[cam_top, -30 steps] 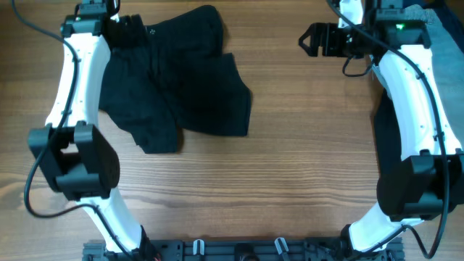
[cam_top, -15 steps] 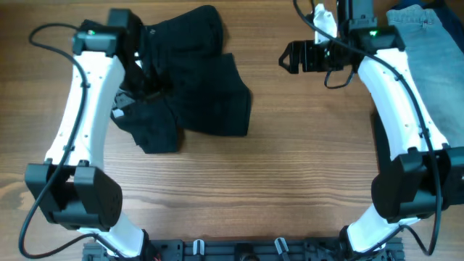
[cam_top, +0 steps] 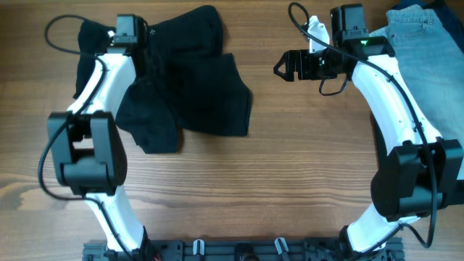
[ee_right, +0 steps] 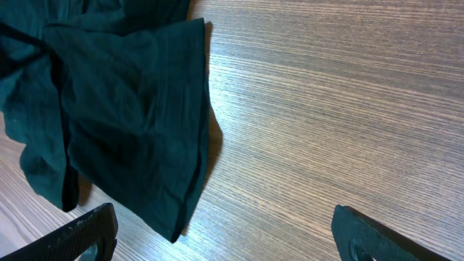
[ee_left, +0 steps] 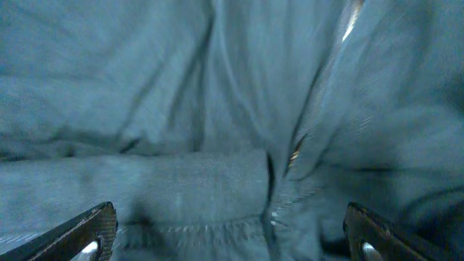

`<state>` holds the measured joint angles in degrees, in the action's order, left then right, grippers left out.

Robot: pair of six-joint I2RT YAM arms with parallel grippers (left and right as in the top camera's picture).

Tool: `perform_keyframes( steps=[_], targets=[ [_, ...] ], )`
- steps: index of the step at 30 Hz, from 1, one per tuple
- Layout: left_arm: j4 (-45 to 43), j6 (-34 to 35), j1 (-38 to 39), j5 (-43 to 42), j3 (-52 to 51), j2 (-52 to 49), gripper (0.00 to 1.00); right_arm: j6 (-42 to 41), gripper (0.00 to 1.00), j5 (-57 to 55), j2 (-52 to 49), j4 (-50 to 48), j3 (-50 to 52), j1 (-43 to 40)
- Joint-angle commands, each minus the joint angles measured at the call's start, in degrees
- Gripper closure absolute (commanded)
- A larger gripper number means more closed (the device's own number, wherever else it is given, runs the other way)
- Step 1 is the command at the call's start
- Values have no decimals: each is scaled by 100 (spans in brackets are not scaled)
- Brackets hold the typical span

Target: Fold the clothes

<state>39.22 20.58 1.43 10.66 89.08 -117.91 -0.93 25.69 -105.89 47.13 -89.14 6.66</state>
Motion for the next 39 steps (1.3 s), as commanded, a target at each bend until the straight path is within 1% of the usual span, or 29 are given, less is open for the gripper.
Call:
perform_keyframes(
  steps=[1,3,5,7,10,13,15,16,20,23,27,31,33,36,38,39],
  targets=[
    [20,-439,-13,-9,-11,-297,1,74,5,136,-81,-22,28,-7],
    [81,-435,-11,-9,-11,-361,2,74,5,133,-81,-20,28,-7],
    [85,-433,-13,-9,-11,-367,14,76,5,131,-81,-20,28,-9],
    [138,-433,-11,-11,-11,-367,32,76,5,131,-81,-22,28,-9],
    [400,-433,-13,-9,-11,-367,64,83,5,111,-81,-22,28,-9],
    [667,-433,-24,-9,-11,-367,80,87,5,114,-81,-72,28,-9],
    [741,-431,-22,-11,-11,-365,93,85,5,114,-81,-85,28,-9],
    [785,-431,-22,-9,-9,-358,96,85,5,114,-81,-85,28,-9],
    [1174,-431,-24,-4,94,-227,96,92,5,111,-81,-83,28,-9],
    [1572,-393,-57,37,310,175,96,92,5,111,-81,-92,28,-9],
    [1473,-319,-170,96,330,575,96,96,4,111,-81,-85,28,-9],
    [2100,-79,-208,107,330,883,96,98,4,109,-81,-63,28,-9],
    [2529,317,-229,208,330,1191,96,96,4,111,-81,-94,28,-9],
    [3250,1217,-389,192,330,1751,96,94,4,114,-81,-83,28,-7],
    [3759,1646,-490,61,330,2068,96,90,4,125,-81,-57,28,-9],
    [3995,1735,-535,-50,330,2208,96,74,4,140,-81,-22,28,-7]
  ],
)
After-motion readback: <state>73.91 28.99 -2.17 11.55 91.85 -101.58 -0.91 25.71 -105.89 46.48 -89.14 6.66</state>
